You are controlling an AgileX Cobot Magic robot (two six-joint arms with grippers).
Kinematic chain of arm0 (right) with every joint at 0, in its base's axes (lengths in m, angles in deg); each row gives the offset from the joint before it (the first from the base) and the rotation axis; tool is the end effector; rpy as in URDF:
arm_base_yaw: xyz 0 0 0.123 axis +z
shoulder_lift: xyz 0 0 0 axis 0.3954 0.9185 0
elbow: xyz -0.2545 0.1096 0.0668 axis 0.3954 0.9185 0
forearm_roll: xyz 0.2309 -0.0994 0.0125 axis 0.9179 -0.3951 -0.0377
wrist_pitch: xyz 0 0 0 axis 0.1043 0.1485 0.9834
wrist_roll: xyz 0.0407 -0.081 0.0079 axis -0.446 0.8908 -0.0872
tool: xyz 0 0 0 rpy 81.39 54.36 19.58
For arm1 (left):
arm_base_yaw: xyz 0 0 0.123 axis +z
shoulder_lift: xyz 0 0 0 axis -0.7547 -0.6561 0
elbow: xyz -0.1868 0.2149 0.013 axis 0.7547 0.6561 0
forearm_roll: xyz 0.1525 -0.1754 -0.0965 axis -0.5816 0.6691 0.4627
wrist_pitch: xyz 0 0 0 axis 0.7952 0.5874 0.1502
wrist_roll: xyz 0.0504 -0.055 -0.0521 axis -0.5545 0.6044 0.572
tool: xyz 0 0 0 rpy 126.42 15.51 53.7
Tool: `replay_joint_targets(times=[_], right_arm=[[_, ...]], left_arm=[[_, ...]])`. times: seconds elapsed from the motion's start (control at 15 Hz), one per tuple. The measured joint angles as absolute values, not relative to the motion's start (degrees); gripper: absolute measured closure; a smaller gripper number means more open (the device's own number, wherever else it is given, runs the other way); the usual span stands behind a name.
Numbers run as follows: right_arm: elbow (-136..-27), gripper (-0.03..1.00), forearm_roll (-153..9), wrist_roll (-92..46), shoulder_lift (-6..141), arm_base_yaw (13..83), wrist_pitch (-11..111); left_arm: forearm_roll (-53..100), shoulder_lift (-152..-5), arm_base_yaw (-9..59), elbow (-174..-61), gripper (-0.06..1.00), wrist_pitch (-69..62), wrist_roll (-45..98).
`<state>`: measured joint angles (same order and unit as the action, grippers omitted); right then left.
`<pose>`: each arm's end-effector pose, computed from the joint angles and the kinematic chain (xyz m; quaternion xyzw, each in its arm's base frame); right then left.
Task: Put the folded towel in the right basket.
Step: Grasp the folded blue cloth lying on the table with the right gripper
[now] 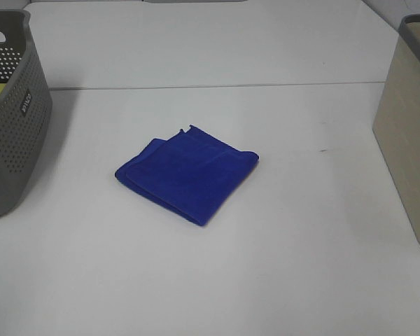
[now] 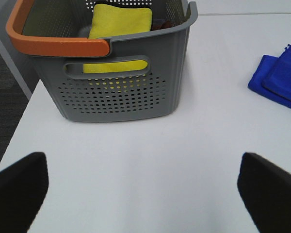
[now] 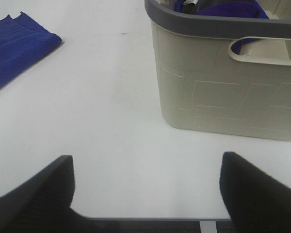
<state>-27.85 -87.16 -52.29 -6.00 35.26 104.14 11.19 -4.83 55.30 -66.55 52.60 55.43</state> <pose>-0.0015 -0.0110 0.2635 -0.0363 0.8709 0.0157 0.4898 -0.0055 -0.0026 0.2791 -0.0092 0.8474 0.0397 0.5293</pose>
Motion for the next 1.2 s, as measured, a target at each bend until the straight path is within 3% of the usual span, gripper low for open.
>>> replay_joint_targets(times=[1.2], right_arm=[[-27.85, 0.17, -87.16, -52.29, -6.0, 35.26, 104.14]], left_arm=[[11.19, -4.83, 55.3, -66.55, -0.04, 52.6, 55.43]])
